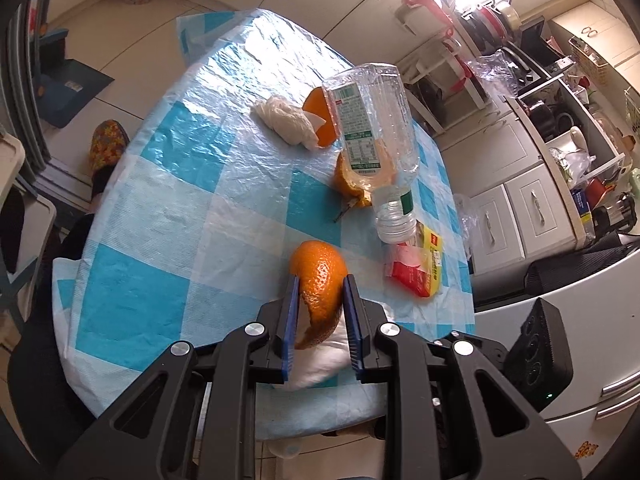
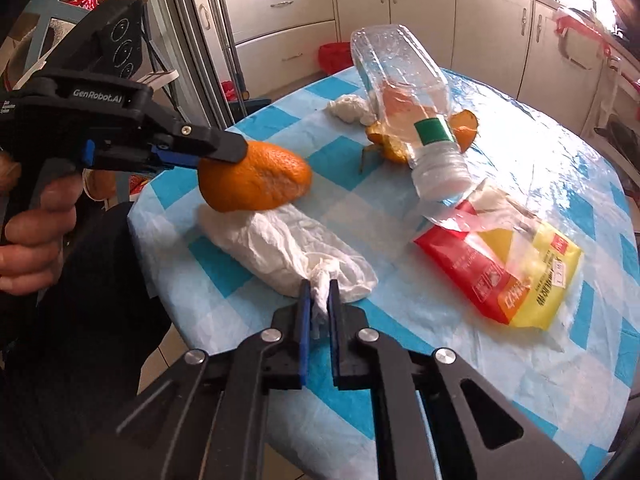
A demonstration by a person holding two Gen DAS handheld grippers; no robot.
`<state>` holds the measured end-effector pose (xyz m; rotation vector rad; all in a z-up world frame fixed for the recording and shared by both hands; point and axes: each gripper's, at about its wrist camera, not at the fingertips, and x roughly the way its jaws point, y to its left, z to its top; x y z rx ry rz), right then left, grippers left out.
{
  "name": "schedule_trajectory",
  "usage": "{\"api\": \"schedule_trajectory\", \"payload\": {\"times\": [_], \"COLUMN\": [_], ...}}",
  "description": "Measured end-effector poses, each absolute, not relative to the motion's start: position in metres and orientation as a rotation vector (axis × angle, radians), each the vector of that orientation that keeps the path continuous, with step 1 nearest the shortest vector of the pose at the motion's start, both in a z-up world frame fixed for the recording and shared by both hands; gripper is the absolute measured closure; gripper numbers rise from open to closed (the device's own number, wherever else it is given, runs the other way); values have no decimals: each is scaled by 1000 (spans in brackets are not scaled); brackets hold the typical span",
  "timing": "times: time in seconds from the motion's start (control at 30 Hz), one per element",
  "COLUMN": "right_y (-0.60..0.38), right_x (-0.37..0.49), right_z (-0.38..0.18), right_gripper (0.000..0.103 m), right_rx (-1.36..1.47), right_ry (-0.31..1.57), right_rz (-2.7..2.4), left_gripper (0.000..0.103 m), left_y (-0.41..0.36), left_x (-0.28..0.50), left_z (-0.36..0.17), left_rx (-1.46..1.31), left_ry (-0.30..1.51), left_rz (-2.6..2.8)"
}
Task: Collect trash
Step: 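Carry the orange and the tissue over to the yellow bin with both grippers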
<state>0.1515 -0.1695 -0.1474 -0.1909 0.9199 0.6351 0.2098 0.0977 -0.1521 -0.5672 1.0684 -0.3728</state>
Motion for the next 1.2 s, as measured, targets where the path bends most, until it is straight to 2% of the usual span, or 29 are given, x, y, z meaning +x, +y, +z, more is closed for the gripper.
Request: {"api": "schedule_trajectory", "payload": {"times": [0.17, 0.47, 0.6, 0.63, 0.67, 0.7, 0.83, 1.2], "right_y": [-193, -227, -226, -225, -225, -226, -232, -255], "right_x": [147, 134, 135, 134, 134, 134, 133, 128], "right_z": [-144, -144, -143, -142, -142, -142, -139, -127], "right_gripper": [94, 94, 94, 94, 94, 94, 94, 94], "right_rx": [-160, -102, -99, -100, -100, -98, -82, 29], "right_ry": [928, 963, 957, 952, 953, 953, 942, 877], "right_rz": [566, 486, 489, 491, 491, 489, 483, 454], "left_gripper": [81, 61, 61, 65, 76, 82, 94, 95], "left_y": [91, 52, 42, 40, 39, 37, 32, 6], "left_x": [207, 195, 192, 191, 190, 190, 183, 164], "left_z": [-156, -152, -152, -151, -150, -150, -141, -115], "left_rx": [-481, -190, -127, -119, -109, -104, -87, 17], "left_ry": [1076, 1041, 1033, 1030, 1026, 1024, 982, 888], "left_rz": [-337, -283, -271, -265, -262, -264, -253, -244]}}
